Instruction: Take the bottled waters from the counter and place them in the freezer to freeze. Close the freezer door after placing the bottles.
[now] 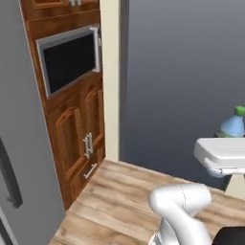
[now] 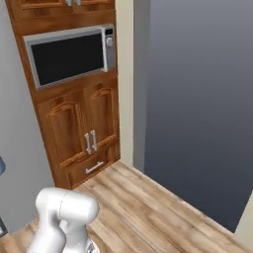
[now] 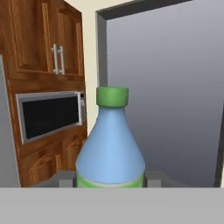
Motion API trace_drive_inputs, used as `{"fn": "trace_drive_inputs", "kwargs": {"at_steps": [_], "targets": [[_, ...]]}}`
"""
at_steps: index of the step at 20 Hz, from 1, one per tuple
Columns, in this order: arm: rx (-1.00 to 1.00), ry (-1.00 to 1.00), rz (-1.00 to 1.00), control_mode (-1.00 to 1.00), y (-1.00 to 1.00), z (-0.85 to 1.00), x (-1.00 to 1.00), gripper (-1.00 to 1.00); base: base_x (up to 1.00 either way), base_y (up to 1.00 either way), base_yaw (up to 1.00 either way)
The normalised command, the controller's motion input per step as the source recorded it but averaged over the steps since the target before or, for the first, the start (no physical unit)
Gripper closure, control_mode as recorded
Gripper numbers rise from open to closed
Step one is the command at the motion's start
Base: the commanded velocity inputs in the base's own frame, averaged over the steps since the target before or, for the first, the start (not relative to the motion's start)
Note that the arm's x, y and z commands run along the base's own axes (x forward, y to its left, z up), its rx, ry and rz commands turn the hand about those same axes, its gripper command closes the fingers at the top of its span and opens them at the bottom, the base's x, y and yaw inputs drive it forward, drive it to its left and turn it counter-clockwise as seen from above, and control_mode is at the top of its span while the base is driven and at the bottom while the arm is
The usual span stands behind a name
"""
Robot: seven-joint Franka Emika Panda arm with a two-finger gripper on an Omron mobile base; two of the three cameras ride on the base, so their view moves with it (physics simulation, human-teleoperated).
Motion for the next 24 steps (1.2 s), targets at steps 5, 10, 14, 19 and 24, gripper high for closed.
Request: {"fn": "trace_drive_inputs", "kwargs": {"at_steps": [5,10,14,19,24], "targets": [[0.00,0.00,0.00,1.00,0.00,0.00,0.00,1.00,0.54,-0.45,0.62],[0.00,0.00,0.00,1.00,0.00,0.00,0.00,1.00,0.25,-0.06,0.60],[0.00,0.00,0.00,1.00,0.00,0.00,0.00,1.00,0.28,0.00,0.60],[0.00,0.00,0.00,1.00,0.00,0.00,0.00,1.00,0.31,0.00,0.56],[0.00,0.00,0.00,1.00,0.00,0.00,0.00,1.00,0.36,0.00,0.51]]}}
